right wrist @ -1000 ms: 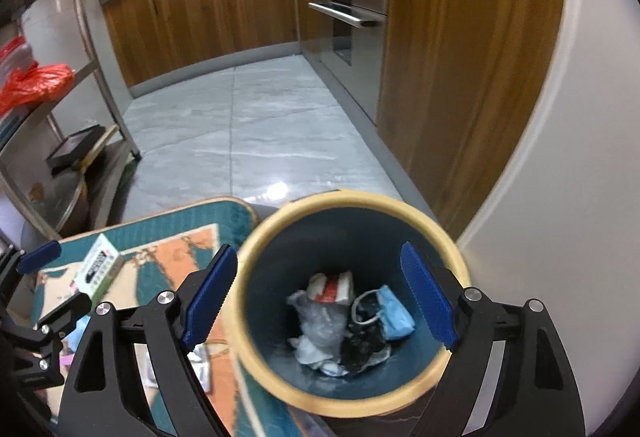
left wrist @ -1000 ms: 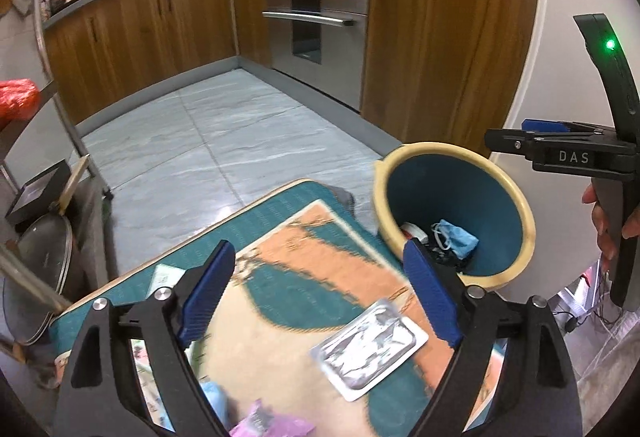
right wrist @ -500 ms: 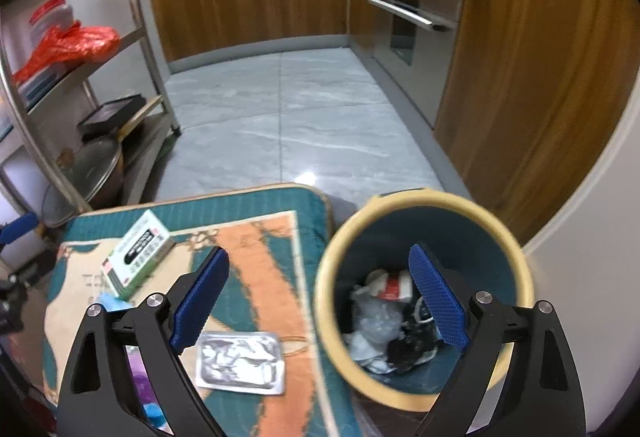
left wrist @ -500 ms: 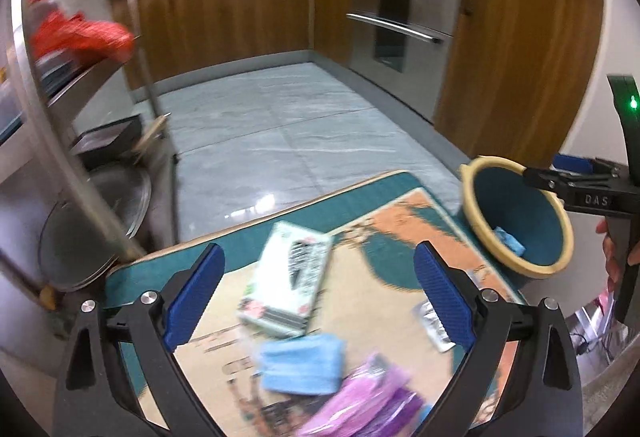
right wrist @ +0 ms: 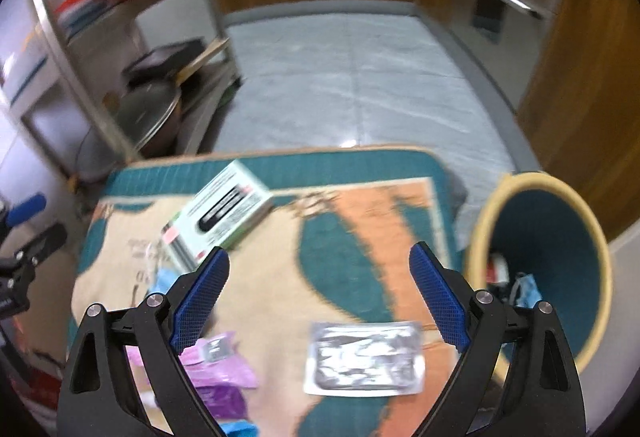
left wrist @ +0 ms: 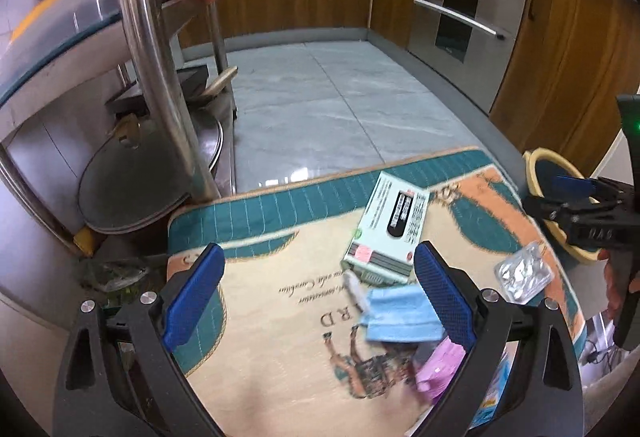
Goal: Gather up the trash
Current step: 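Move both open grippers back over the cushion toward the remaining trash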
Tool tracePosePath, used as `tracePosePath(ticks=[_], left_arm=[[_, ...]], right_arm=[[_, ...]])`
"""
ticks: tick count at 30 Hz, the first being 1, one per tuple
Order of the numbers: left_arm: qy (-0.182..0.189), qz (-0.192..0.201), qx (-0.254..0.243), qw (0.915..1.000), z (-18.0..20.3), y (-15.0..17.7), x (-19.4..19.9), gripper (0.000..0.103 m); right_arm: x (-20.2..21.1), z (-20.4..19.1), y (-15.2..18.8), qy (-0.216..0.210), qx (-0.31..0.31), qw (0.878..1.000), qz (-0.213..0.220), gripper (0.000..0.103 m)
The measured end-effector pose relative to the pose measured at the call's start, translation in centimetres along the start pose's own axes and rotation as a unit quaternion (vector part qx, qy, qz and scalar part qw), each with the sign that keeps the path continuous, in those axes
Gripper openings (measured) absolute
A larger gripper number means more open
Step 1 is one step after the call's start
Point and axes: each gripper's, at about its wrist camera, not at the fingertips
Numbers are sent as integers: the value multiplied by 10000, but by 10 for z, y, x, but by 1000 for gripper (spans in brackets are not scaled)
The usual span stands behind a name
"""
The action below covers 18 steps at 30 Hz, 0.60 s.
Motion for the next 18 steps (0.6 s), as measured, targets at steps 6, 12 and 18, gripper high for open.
tracePosePath(ticks=[6, 12, 18], left_arm=[[-152, -225, -30, 9996, -13, 8, -11, 94], [-171, -286, -94, 9994, -21, 16, -14, 94], [-156, -350, -113, 9992, -29, 20, -14, 94]], right_arm=[[-31, -33, 13, -450, 91, 9973, -566, 88], [-56, -55, 25, -705, 69, 9917, -1073, 69], [-78, -73, 33, -989, -53, 9838, -1493, 49]])
Point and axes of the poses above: each gripper's, at about its wrist camera, not at the fingertips, and x roughly against the way its jaws point, z to its right, y to its underside, and after that the axes turned 4 degrees about z, right-handed
